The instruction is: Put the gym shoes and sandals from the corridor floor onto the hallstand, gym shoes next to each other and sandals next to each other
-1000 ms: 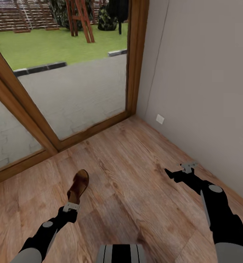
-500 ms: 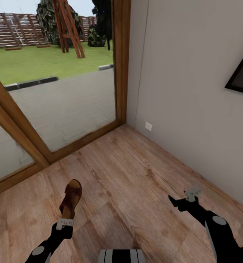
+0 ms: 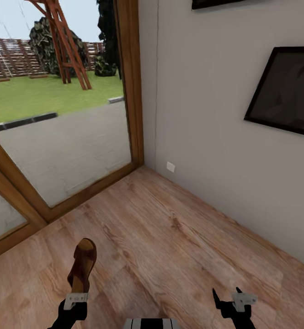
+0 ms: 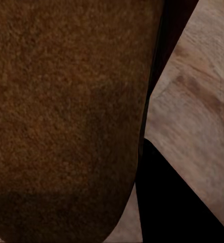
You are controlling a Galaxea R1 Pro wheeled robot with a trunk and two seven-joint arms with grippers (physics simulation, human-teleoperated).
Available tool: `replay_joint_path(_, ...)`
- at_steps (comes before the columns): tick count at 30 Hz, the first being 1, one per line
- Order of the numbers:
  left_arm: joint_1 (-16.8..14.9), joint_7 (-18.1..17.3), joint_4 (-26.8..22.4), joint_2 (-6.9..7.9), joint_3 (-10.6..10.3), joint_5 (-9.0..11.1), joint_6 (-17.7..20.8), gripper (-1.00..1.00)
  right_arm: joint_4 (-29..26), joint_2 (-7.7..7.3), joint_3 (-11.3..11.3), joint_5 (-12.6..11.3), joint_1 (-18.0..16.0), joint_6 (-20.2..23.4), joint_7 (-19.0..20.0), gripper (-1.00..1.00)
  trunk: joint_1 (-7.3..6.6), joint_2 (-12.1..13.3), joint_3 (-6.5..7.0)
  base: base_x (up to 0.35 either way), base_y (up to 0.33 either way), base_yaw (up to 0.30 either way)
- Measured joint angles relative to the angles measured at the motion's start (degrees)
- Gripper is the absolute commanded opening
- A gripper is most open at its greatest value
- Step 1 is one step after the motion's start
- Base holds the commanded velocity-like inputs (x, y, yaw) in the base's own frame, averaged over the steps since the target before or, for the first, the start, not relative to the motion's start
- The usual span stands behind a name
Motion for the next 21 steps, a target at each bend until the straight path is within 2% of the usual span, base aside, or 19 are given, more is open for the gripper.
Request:
replay_joint_path(1, 0.96, 0.02, 0.19, -0.02, 0.05, 0.0, -1.13, -1.0, 3.12, 0.01, 0.03, 0.21, 0.04, -1.98, -2.19, 1.0, -0.02, 0.01, 0.29, 0.0, 0.0, -0.223)
replay_joint_path(5, 1.72, 0.05, 0.29, -0.11, 0.13, 0.09, -3.09, -1.0, 7.01, -0.11, -0.06, 0.14, 0.05, -3.39, -3.83, 1.0, -0.13, 0.07, 1.47, 0.0, 0.0, -0.223)
replay_joint_path(11, 1.81, 0.12, 0.31, -0.04, 0.29, 0.11, -3.45, -1.0, 7.57, -0.11, -0.01, 0.12, 0.04, -3.48, -3.99, 1.0, -0.28, 0.15, 3.16, 0.0, 0.0, -0.167)
replay_joint_path(16, 1.9, 0.14, 0.3, 0.01, 0.31, 0.15, -3.52, -1.0, 7.67, -0.04, -0.01, 0.11, 0.04, -3.49, -4.0, 1.0, -1.37, 2.14, 4.12, 0.0, 0.0, -0.04)
replay_joint_path(21, 1.9, 0.14, 0.32, -0.02, 0.32, 0.17, -3.59, -1.0, 7.8, -0.03, 0.06, 0.12, 0.05, -3.48, -4.01, 1.0, -2.47, 4.15, 5.23, 0.0, 0.0, -0.192)
